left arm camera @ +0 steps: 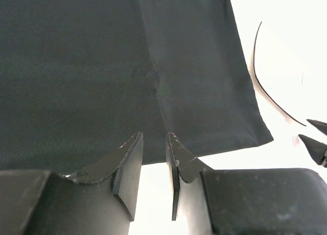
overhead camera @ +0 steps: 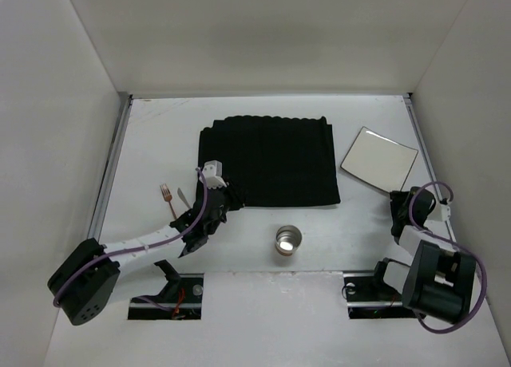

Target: Set the dinner table for one person

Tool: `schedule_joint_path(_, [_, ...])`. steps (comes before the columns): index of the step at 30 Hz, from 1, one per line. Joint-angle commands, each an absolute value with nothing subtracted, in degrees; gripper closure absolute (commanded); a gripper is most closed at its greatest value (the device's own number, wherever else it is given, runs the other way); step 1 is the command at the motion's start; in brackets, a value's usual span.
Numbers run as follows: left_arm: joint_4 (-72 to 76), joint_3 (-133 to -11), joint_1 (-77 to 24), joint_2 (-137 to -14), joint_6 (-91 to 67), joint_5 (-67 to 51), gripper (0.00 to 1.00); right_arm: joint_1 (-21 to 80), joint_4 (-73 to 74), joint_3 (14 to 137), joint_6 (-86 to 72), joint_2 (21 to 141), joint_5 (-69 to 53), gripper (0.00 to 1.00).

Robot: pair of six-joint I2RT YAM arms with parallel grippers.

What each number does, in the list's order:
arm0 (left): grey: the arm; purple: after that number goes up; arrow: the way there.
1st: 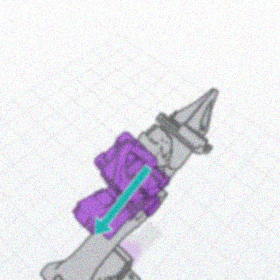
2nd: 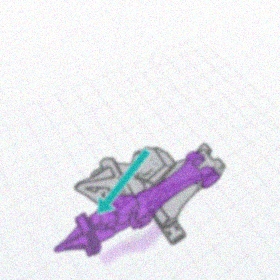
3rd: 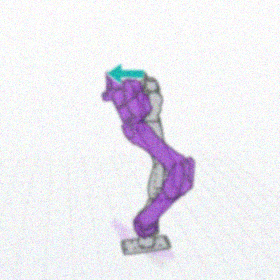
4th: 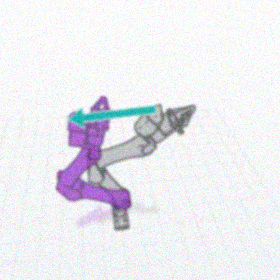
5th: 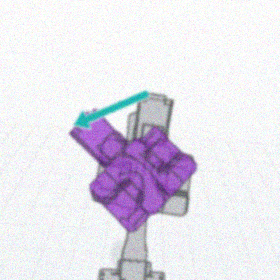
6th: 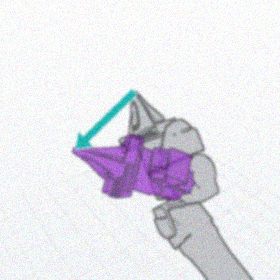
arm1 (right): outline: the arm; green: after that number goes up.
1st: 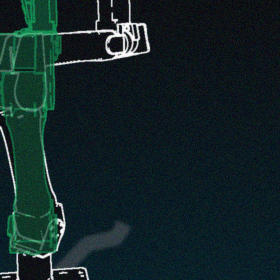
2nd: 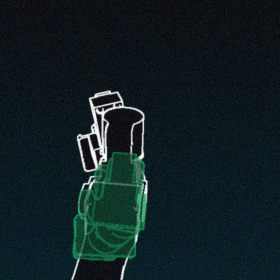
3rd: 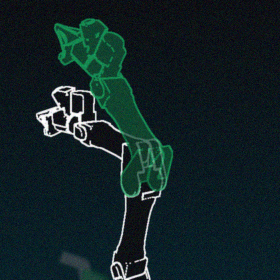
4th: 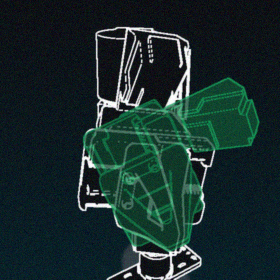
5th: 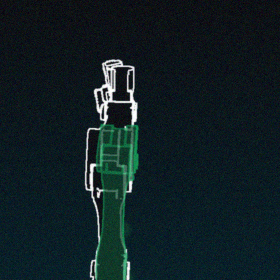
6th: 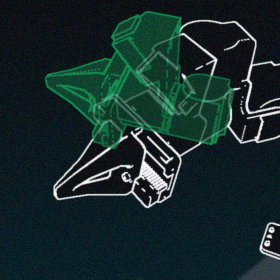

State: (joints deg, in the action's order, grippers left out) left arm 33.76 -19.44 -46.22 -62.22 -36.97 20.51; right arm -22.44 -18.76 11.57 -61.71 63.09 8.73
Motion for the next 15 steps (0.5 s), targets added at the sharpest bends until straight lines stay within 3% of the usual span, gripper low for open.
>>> schedule_joint_path(1, [37.2, -19.1, -45.6, -62.8, -37.8, 20.1, 0.77, -22.5, -23.6, 13.9, -63.0, 67.0, 9.5, 0.47])
schedule_joint_path(10, [38.0, -18.9, -45.2, -63.5, -37.8, 19.9, 0.77, -22.5, -36.5, 14.0, -69.3, 78.0, 8.1, 0.48])
schedule_joint_path(15, [38.0, -18.6, -44.6, -63.1, -37.8, 19.9, 0.77, -21.9, -39.8, 13.4, -75.3, 80.1, 11.3, 0.54])
